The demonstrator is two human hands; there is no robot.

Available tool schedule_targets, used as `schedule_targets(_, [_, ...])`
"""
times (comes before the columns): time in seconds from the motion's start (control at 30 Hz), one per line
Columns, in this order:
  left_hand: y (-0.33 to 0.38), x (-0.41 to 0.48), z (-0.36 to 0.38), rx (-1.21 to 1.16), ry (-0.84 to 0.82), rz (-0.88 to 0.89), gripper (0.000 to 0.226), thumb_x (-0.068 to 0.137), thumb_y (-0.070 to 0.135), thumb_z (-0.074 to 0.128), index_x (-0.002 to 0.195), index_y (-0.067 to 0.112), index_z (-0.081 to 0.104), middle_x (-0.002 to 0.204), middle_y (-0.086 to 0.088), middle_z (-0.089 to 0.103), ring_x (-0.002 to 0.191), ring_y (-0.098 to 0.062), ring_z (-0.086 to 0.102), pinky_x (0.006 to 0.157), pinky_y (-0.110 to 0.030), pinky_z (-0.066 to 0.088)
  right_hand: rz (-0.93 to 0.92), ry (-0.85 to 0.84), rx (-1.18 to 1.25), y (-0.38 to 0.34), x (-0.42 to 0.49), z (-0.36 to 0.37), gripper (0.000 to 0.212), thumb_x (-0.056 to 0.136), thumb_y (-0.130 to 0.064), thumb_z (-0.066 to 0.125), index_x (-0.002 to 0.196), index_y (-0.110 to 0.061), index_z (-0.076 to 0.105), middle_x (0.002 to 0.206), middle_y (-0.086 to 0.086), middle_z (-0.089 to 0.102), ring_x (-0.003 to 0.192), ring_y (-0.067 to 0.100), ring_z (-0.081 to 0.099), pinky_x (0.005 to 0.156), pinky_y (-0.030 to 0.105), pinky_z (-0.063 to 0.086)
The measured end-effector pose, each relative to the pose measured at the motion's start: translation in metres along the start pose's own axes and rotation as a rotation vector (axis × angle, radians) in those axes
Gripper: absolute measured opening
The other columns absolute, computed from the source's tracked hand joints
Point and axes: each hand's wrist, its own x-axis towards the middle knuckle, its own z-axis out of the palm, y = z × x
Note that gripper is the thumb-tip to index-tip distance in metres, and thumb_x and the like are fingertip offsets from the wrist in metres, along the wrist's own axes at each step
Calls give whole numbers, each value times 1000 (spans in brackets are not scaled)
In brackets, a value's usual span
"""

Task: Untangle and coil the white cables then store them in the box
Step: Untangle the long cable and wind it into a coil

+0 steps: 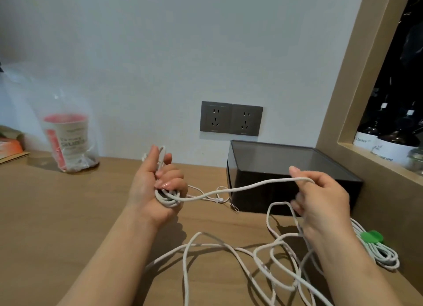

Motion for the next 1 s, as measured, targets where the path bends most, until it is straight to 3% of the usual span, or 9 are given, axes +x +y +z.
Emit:
schedule_targets(0.13, [10,0,-3,-34,57,35,39,89,48,51,71,14,48,37,9,29,25,-5,29,27,-11,25,-508,73,-544,-4,-5,-11,29,83,-36,63,66,-15,55,54,2,49,54,19,45,54,30,36])
schedule_targets(0.23, [12,2,-6,62,114,90,36,89,47,52,71,17,45,38,8,28,25,-4,27,27,-11,23,-366,-325,-709,-5,-11,-8,21,76,-38,71,74,-23,57,58,-2,54,54,12,50,49,27,40])
schedule_targets(0.33, [8,5,-9,211,221,150,34,90,44,54,68,21,40,37,8,25,24,-3,24,26,-13,21,-100,-781,-534,-6,-18,-3,30,74,-34,75,91,-16,58,64,-8,59,55,-1,54,50,14,44])
schedule_targets(0.43, [7,8,-12,267,276,180,35,91,42,54,66,23,39,36,8,25,24,-4,23,26,-13,20,-129,-952,-395,-9,-17,-7,44,60,-67,67,78,-27,63,63,-17,56,59,-8,51,58,6,41])
schedule_targets(0.53, [5,9,-12,273,252,155,33,90,41,55,66,22,41,37,8,25,24,-4,23,27,-12,20,-180,-802,-208,-11,-12,-11,60,52,-82,58,47,-23,55,50,-9,45,51,0,43,59,11,40])
schedule_targets(0.63, [7,5,-13,307,111,40,29,74,35,69,67,21,45,39,9,25,25,-3,24,26,-12,21,-204,-576,-287,-11,-10,-13,56,69,-60,64,43,-14,46,45,-2,36,46,5,36,58,26,38])
schedule_targets(0.77, [4,-4,-9,425,-171,-113,59,34,18,95,68,21,47,39,7,26,25,-3,25,26,-11,24,-388,-226,-621,-4,-7,-8,54,83,-42,62,45,-7,46,43,3,39,48,17,40,56,31,38])
schedule_targets(0.93, [-15,-18,2,891,-280,-134,21,69,14,71,72,21,51,44,7,27,30,-4,22,33,-9,26,-416,-85,-677,0,-11,0,48,88,-44,54,51,-15,47,47,-1,43,49,12,42,47,25,32])
schedule_targets(1.0, [-24,-23,6,1161,-277,-78,31,71,14,77,85,14,50,45,6,34,35,-7,26,35,-14,28,-405,-86,-629,0,-11,1,46,89,-44,52,54,-14,49,51,0,45,51,11,43,48,23,32])
